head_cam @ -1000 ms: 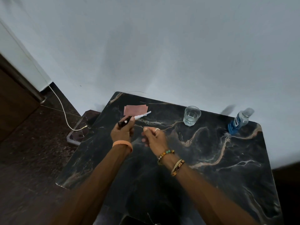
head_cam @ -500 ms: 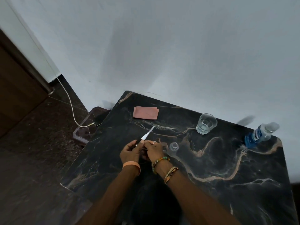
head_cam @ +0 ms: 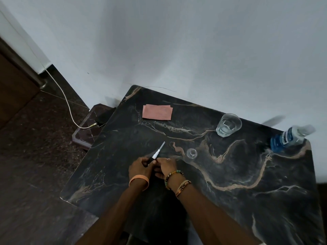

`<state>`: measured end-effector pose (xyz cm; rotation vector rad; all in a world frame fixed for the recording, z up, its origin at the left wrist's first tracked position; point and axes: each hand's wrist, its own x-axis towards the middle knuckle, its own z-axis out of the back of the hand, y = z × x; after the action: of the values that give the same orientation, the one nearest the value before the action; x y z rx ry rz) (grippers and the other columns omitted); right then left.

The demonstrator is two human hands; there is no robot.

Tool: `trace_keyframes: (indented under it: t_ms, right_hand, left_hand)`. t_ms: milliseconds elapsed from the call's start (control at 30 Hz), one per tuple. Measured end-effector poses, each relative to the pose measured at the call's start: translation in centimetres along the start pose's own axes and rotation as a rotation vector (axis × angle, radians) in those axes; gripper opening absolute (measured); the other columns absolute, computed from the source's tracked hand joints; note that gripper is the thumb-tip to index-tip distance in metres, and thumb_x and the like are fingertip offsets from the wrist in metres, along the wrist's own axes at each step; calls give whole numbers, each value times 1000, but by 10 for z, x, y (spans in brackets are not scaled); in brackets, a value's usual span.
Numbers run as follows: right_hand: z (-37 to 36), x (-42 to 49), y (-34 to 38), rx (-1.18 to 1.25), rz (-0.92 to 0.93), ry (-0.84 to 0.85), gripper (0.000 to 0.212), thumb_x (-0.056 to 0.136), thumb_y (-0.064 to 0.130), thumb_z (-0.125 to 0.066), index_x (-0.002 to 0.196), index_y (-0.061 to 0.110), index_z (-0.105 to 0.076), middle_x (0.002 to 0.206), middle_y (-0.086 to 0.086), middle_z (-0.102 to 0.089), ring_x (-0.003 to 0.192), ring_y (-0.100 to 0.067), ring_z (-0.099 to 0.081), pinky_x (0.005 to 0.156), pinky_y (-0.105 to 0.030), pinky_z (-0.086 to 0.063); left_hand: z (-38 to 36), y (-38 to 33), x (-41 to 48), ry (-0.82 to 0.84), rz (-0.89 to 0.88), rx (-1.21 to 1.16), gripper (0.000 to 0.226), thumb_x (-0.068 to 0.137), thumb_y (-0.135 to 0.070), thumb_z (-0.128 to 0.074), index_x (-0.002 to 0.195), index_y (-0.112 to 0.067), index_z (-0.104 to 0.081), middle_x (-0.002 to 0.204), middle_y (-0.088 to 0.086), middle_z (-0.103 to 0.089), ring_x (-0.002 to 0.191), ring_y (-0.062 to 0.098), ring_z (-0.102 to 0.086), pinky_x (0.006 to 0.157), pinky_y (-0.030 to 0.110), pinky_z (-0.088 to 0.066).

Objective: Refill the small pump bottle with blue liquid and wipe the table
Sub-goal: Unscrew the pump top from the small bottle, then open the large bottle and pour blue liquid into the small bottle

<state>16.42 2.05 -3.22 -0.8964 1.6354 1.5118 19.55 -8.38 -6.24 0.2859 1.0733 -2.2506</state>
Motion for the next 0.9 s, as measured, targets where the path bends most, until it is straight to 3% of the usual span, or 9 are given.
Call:
trace_keyframes:
  t_ms: [167,400,667,800,900]
  right_hand:
    - [8,-7,1,-18,35,-14,13,92,15,-51,84,18,-61,82,-4,-65,75,-16,-62,58,-29,-52]
    - [26,-31,17,6,83,8,12,94,20,-52,86,19,-61,82,-2,-64,64,-12,-58,54,-25,-50]
    - [62,-67,46,74,330,6,19,90,23,-59,105,13,-66,81,-2,-69,64,-11,-61,55,-25,-51]
    - [83,-87,58,154,453,-23,14,91,20,-60,98,10,-68,74,-3,-68,55,-11,-58,47,-23,-46]
    - [121,-103,65,206,611,-147,14,89,23,-62,86,11,-68,72,-5,-70,57,-14,-60,49,-25,-50]
  left_hand:
    - [6,2,-4,12,-69,40,58,64,-54,-81,109,-21,-65,92,-8,-64,79,6,-58,74,27,-52]
    - [22,-3,-11,-7,-139,24,75,63,-50,-84,124,-17,-56,114,5,-60,102,20,-58,90,41,-52]
    - [28,-57,-22,-137,-400,-7,67,73,-55,-74,127,-21,-53,126,6,-54,118,23,-48,101,42,-42]
    - [20,-87,-30,-203,-574,-22,67,75,-62,-67,125,-21,-52,126,5,-53,119,21,-46,103,37,-34]
    - [6,-120,-47,-215,-737,-10,64,78,-62,-64,122,-21,-47,123,6,-51,115,24,-46,101,43,-40]
